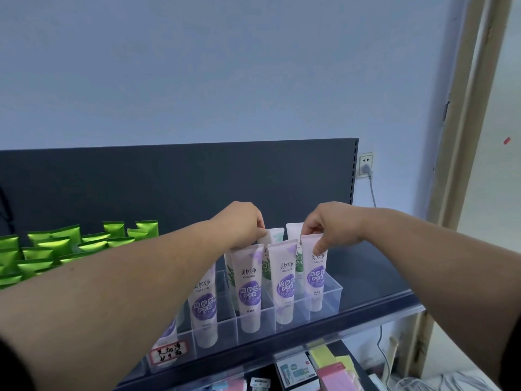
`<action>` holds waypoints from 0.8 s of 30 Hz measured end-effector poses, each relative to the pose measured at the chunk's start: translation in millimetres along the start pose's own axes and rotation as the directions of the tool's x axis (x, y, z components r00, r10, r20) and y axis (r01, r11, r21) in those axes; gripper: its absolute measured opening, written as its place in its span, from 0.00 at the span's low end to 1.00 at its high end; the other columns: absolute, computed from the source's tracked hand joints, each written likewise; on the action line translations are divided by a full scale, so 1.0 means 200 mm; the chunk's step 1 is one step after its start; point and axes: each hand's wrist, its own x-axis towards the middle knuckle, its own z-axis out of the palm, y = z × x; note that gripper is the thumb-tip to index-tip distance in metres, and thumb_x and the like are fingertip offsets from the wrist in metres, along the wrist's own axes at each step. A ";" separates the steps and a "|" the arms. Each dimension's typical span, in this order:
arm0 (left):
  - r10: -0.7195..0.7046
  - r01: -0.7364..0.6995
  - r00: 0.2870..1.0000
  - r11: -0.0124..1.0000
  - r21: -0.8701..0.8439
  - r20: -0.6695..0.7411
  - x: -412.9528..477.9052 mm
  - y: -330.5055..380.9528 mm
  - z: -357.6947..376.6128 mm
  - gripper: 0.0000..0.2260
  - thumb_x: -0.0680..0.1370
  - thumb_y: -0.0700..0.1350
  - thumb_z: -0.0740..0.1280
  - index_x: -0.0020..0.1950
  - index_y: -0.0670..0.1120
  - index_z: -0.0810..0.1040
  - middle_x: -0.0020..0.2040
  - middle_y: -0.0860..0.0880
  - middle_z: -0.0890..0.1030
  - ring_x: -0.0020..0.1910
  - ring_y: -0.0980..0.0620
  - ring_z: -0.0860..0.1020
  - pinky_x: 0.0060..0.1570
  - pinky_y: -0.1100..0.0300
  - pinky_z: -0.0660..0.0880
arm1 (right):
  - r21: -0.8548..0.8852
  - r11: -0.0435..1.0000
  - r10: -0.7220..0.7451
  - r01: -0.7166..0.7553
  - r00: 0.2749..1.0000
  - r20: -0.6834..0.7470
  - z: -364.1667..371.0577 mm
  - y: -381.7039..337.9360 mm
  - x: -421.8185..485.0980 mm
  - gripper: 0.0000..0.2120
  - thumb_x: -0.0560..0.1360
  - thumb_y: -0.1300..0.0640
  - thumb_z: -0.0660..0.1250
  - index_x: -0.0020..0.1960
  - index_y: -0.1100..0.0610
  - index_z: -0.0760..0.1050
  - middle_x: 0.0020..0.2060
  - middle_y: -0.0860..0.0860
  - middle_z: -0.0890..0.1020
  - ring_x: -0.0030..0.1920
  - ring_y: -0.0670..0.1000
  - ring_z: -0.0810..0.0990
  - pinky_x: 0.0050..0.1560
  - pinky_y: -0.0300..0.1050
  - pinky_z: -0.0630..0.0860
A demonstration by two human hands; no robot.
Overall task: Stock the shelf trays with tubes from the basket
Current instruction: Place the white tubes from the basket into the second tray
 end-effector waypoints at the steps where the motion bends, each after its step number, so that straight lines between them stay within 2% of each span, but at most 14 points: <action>1: -0.007 0.007 1.000 1.000 -0.004 -0.004 0.01 0.00 0.00 0.09 0.80 0.49 0.63 0.50 0.50 0.82 0.45 0.54 0.79 0.44 0.54 0.77 0.43 0.61 0.73 | -0.007 1.000 -0.001 0.001 1.000 -0.006 0.00 0.00 0.00 0.12 0.69 0.58 0.76 0.51 0.50 0.81 0.41 0.41 0.82 0.44 0.46 0.81 0.48 0.41 0.78; 7: -0.032 0.031 0.999 0.999 -0.035 -0.027 0.02 0.00 0.01 0.09 0.79 0.48 0.64 0.47 0.49 0.83 0.40 0.55 0.77 0.41 0.54 0.77 0.41 0.61 0.73 | -0.021 1.000 -0.008 0.007 1.000 -0.025 0.00 0.00 -0.02 0.13 0.69 0.58 0.76 0.53 0.50 0.81 0.44 0.42 0.82 0.46 0.46 0.81 0.51 0.41 0.77; 12: -0.036 0.034 0.999 0.998 -0.061 -0.032 0.02 -0.01 0.01 0.09 0.79 0.48 0.64 0.47 0.49 0.83 0.39 0.56 0.78 0.41 0.56 0.77 0.41 0.61 0.74 | 0.007 1.000 -0.005 0.005 0.999 -0.044 0.01 0.01 -0.01 0.13 0.68 0.58 0.77 0.52 0.50 0.82 0.42 0.40 0.82 0.45 0.45 0.81 0.50 0.42 0.78; 18: -0.030 0.028 0.999 0.997 -0.076 -0.031 0.01 -0.01 0.01 0.09 0.79 0.50 0.64 0.48 0.49 0.83 0.40 0.56 0.78 0.43 0.55 0.77 0.42 0.61 0.73 | -0.012 1.000 -0.010 0.009 0.998 -0.063 0.02 0.00 0.00 0.12 0.70 0.58 0.76 0.52 0.50 0.82 0.41 0.40 0.81 0.44 0.44 0.80 0.47 0.38 0.76; 21: -0.036 0.034 0.999 0.996 -0.078 -0.022 0.01 -0.01 0.01 0.10 0.79 0.51 0.64 0.48 0.49 0.83 0.42 0.56 0.78 0.43 0.55 0.77 0.42 0.61 0.73 | -0.019 1.000 -0.008 0.008 0.999 -0.051 0.02 -0.01 0.00 0.12 0.70 0.58 0.76 0.52 0.50 0.81 0.41 0.40 0.81 0.44 0.44 0.80 0.48 0.40 0.77; 24: -0.051 0.049 0.999 0.994 -0.093 -0.016 0.00 -0.02 0.00 0.10 0.79 0.52 0.63 0.48 0.50 0.82 0.47 0.54 0.81 0.45 0.54 0.78 0.42 0.61 0.73 | -0.002 1.000 0.001 -0.002 1.000 -0.027 0.00 -0.01 0.00 0.13 0.69 0.59 0.76 0.52 0.49 0.81 0.44 0.42 0.83 0.46 0.45 0.82 0.51 0.42 0.79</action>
